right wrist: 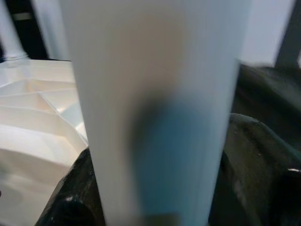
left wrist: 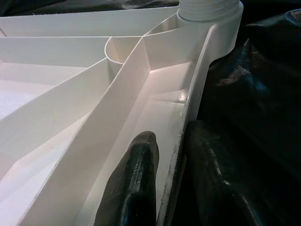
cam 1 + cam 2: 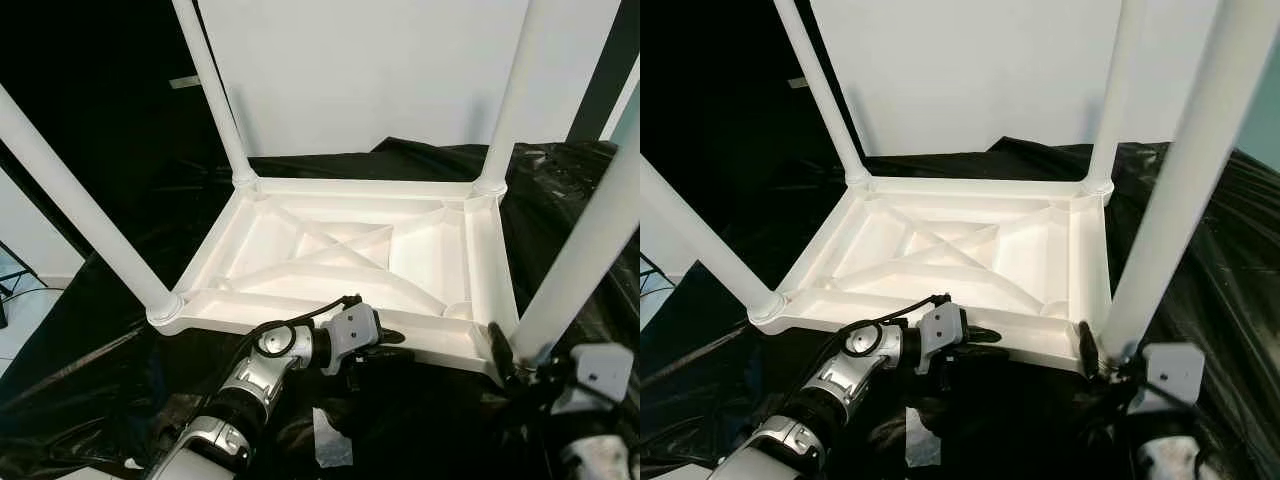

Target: Building children table

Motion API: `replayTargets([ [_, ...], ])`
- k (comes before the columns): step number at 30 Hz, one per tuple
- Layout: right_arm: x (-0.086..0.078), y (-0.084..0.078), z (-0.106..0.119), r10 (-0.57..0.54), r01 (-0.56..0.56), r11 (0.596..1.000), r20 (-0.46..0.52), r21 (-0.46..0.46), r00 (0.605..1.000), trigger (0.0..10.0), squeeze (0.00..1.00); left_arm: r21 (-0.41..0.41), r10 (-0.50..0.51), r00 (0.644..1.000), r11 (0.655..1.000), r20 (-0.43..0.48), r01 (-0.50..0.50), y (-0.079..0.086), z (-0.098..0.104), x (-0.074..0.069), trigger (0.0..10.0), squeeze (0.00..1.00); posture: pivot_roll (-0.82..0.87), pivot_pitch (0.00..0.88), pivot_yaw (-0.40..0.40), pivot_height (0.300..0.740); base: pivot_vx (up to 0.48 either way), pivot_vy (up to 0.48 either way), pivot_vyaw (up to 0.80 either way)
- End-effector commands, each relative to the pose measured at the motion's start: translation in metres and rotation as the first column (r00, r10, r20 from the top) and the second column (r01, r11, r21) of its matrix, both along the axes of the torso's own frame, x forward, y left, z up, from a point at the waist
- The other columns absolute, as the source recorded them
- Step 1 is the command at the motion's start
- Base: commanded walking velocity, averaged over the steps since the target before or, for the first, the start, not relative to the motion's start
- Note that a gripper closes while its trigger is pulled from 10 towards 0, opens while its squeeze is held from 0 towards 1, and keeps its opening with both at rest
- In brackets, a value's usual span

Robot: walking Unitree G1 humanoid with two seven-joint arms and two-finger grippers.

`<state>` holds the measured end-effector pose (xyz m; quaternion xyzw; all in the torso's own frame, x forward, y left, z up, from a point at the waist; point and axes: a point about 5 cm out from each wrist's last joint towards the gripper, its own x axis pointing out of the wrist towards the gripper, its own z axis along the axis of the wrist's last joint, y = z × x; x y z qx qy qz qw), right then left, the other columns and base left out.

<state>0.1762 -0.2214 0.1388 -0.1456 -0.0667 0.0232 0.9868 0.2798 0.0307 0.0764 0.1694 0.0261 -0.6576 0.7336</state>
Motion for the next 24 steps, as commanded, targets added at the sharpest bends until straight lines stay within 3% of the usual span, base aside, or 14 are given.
replayTargets([
  [1, 0.0, -0.005, -0.001, 0.001, -0.001, 1.0, -0.009, 0.001, 1.0, 10.0, 0.0, 0.103, 0.124, 0.988, 0.988, -0.093, -0.114, 0.013, -0.031, -0.006, 0.0, 0.0, -0.18, 0.0, 0.085, 0.74, 0.0, 0.0, 0.0],
  [7, 0.007, -0.006, 0.002, 0.162, -0.164, 0.986, -0.069, -0.024, 0.984, 10.0, 0.0, 0.102, 0.133, 0.987, 0.987, -0.095, -0.124, 0.015, -0.031, -0.006, 0.0, 0.0, -0.17, 0.0, 0.083, 0.74, 0.0, 0.0, 0.0],
  [8, 0.006, -0.006, -0.002, 0.217, -0.22, 0.975, -0.116, -0.013, 0.969, 0.0, 0.0, 0.1, 0.133, 0.987, 0.987, -0.094, -0.124, 0.015, -0.03, -0.006, 0.0, 0.0, -0.17, 0.0, 0.083, 0.74, 0.0, 0.0, 0.0],
  [19, 0.001, -0.015, -0.008, 0.266, -0.269, 0.963, -0.201, 0.012, 0.943, 0.0, 0.0, 0.101, 0.133, 0.987, 0.987, -0.091, -0.124, 0.015, -0.029, -0.004, 0.0, 0.0, -0.18, 0.0, 0.092, 0.74, 0.0, 0.0, 0.0],
  [24, -0.004, -0.021, -0.016, 0.157, -0.142, 0.986, -0.211, 0.083, 0.965, 0.0, 0.0, 0.102, 0.125, 0.988, 0.988, -0.091, -0.115, 0.014, -0.029, -0.004, 0.0, 0.0, -0.19, 0.0, 0.093, 0.74, 0.0, 0.0, 0.0],
])
